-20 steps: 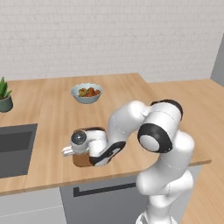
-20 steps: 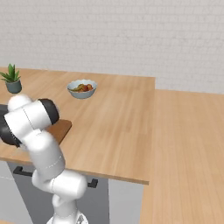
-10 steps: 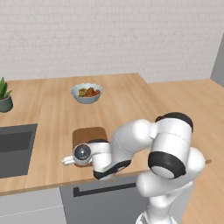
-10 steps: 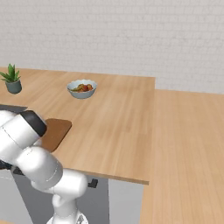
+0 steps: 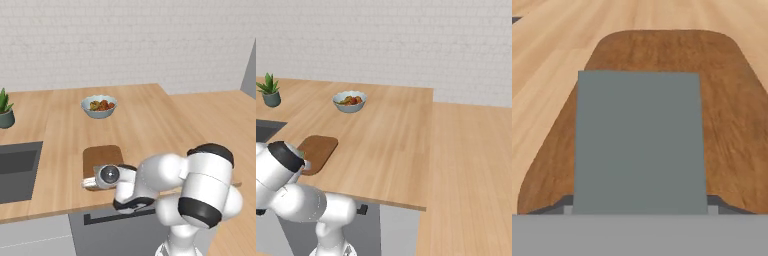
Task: Pick up the sponge from the counter and clean the cutting board by briefly scrubbing or pressing down on the cutting board. Once finished, release the sponge.
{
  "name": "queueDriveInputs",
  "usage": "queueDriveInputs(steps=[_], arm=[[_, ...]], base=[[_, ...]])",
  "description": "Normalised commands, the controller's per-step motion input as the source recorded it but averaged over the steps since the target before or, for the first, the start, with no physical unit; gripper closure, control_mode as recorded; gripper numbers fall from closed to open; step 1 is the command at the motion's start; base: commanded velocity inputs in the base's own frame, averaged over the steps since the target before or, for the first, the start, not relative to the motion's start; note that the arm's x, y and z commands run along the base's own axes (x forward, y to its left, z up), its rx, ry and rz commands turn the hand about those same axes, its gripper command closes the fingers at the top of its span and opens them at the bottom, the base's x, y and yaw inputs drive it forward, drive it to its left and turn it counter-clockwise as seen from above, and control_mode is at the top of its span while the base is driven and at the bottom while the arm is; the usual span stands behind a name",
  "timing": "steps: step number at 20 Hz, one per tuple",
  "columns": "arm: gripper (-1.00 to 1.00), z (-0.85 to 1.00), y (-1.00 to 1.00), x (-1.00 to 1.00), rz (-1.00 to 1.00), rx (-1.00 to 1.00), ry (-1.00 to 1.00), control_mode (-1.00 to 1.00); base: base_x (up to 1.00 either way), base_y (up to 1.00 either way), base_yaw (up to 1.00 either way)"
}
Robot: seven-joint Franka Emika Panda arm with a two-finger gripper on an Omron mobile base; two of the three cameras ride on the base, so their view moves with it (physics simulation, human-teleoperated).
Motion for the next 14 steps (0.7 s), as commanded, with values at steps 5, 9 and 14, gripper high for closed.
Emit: queueDriveInputs(steps=[5, 9, 14], arm=[[1.0, -0.04, -0.71, 0.0, 0.0, 0.06, 0.01, -1.0], [1.0, -0.11, -0.8, 0.0, 0.0, 0.07, 0.01, -1.0], [1.0, -0.09, -0.8, 0.0, 0.0, 0.04, 0.01, -1.0]], base=[[0.0, 0.0, 0.0], [0.0, 0.0, 0.0], [0.0, 0.0, 0.0]])
